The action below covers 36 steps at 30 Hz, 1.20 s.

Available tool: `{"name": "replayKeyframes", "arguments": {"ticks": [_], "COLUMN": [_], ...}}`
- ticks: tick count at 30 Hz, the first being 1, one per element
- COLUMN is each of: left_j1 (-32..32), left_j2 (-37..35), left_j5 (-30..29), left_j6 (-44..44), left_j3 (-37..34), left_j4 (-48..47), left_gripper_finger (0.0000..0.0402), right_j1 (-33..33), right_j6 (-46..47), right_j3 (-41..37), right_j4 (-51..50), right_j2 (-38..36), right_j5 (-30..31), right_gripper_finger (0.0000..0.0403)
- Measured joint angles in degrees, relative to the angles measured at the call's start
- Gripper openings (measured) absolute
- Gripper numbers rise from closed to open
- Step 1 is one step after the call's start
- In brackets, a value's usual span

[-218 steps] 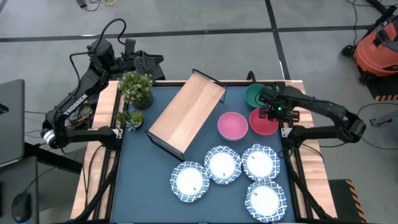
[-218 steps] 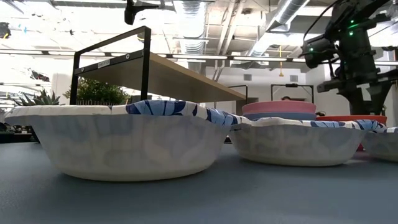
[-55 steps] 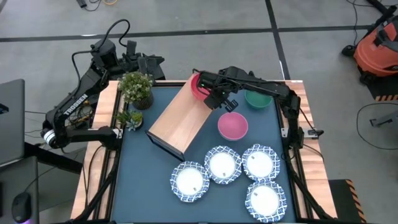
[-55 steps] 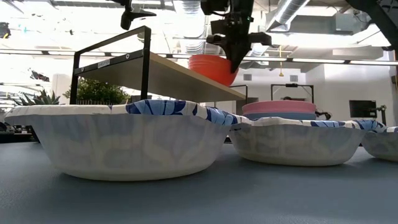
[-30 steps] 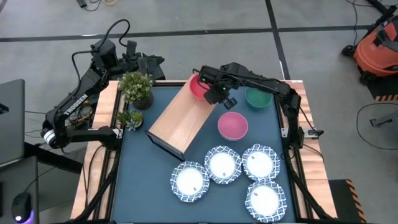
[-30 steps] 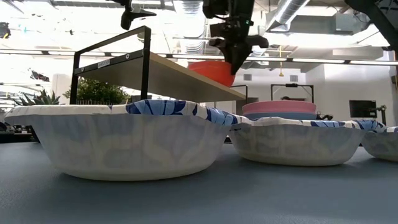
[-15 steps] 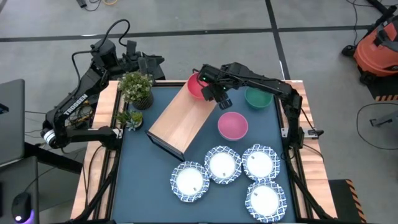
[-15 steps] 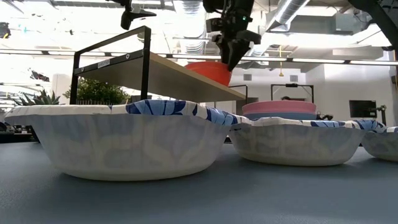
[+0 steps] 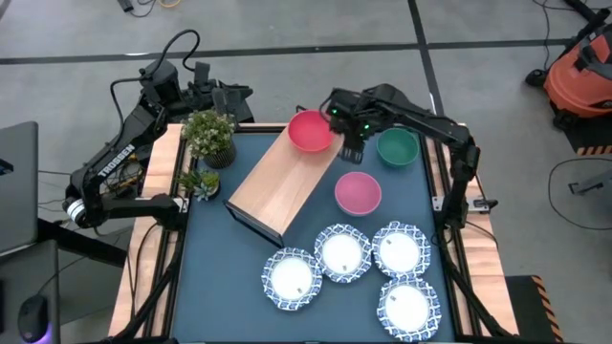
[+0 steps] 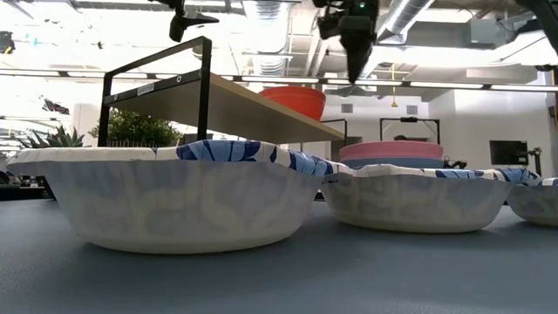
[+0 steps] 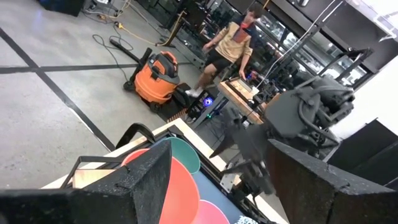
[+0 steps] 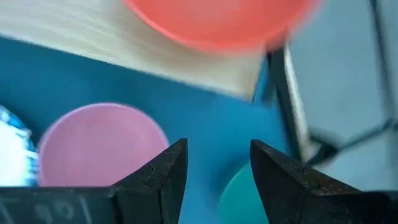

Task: Place and stack bowls onto a shelf
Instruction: Stack the green bowl on top of the orange bowl on the shelf

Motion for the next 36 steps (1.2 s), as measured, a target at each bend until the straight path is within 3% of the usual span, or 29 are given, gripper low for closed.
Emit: {"name": "replayKeyframes", "arguments": {"ticks": [6, 10, 16, 24, 31, 36], "left_j1": [0.00, -0.02, -0.02, -0.02, -0.02, -0.07], "left_j2": [0.00, 0.00, 0.00, 0.00, 0.00, 0.00], "left_j5": [0.47, 0.63, 0.62, 0.63, 0.56, 0.53], "left_j6": [-0.34, -0.34, -0.20, -0.19, -0.41, -0.43], "left_j3": [0.00, 0.00, 0.00, 0.00, 0.00, 0.00], "left_j4": [0.00, -0.01, -0.01, -0.02, -0.02, -0.03], "left_gripper_finger": [0.0243, 0.0243, 0.0243, 0.0243, 0.0243, 0.0243], "right_j1": [-2.15, -3.54, -6.71, -10.06, -12.93, -13.65], "right_j6": [14.89, 19.00, 27.25, 29.35, 27.17, 20.44], "right_j3": [-6.89, -17.38, -36.73, -55.60, -60.82, -60.97], "right_j4": [0.14, 0.27, 4.31, 20.13, 28.77, 33.72], "right_j2": [-6.70, -12.67, -21.71, -27.30, -26.27, -24.62], "right_j5": [1.07, 4.39, 4.73, -1.38, -2.21, -2.71], "right_gripper_finger": [0.0201, 0.0201, 0.0201, 0.0201, 0.0201, 0.0201]}}
